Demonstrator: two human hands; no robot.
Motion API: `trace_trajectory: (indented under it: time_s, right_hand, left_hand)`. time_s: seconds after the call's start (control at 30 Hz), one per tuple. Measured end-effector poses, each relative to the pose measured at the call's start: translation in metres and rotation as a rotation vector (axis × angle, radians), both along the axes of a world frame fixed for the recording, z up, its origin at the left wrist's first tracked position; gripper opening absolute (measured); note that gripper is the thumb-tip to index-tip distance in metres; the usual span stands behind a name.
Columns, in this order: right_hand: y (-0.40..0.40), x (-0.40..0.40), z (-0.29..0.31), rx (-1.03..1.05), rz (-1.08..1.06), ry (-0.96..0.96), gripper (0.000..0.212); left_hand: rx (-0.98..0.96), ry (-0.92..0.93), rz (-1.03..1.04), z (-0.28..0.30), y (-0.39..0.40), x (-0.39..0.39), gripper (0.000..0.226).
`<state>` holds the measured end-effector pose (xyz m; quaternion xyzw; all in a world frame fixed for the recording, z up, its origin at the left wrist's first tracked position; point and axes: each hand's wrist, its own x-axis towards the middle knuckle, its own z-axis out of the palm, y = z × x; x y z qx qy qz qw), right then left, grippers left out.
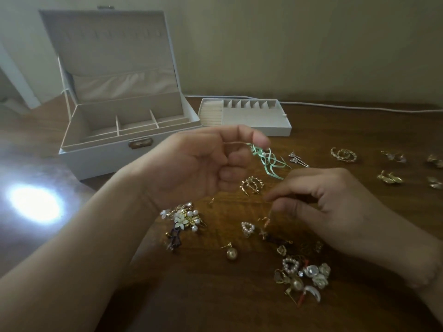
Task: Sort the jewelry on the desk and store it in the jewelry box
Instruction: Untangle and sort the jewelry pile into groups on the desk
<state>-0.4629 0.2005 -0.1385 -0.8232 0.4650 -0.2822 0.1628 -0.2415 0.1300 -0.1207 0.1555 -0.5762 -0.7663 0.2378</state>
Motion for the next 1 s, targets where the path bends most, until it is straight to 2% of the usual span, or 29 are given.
trace_trajectory:
  time_s: [0.07, 0.17, 0.37, 0.6, 0.77, 0.87, 0.93, 1.0]
  right_hand:
    - [0.002, 0.003, 0.003, 0.054, -0.022, -0.110, 0.020]
    - [0.003, 0.008, 0.005, 0.108, -0.003, -0.228, 0.017]
    - [0.010, 0.014, 0.021, 0.134, 0.086, -0.471, 0.022]
    - [0.008, 0.022, 0.014, 0.080, 0.035, -0.418, 0.049]
    - [0.009, 0.026, 0.008, -0.343, -0.087, -0.095, 0.025]
    - [0.010, 0.022, 0.012, -0.377, -0.060, -0.047, 0.009]
    - [0.013, 0.013, 0.020, -0.249, -0.067, -0.151, 0.007]
    - [0.012, -0.007, 0.031, -0.092, -0.120, -0.402, 0.009]
  left_hand:
    - [0.047, 0.081, 0.023, -0.004, -0.001, -0.005, 0.056]
    - [0.050, 0.095, 0.071, -0.012, -0.001, -0.011, 0.065]
    - [-0.028, 0.122, 0.165, -0.012, 0.005, -0.020, 0.088]
    - [-0.113, 0.221, 0.080, -0.011, 0.022, -0.035, 0.108]
    - [-0.072, 0.278, 0.173, -0.018, 0.020, -0.036, 0.117]
    - [-0.036, 0.355, 0.112, -0.024, 0.016, -0.035, 0.113]
    - [-0.050, 0.345, 0.062, -0.028, 0.010, -0.032, 0.102]
    - [-0.108, 0.280, 0.052, -0.033, 0.003, -0.029, 0.090]
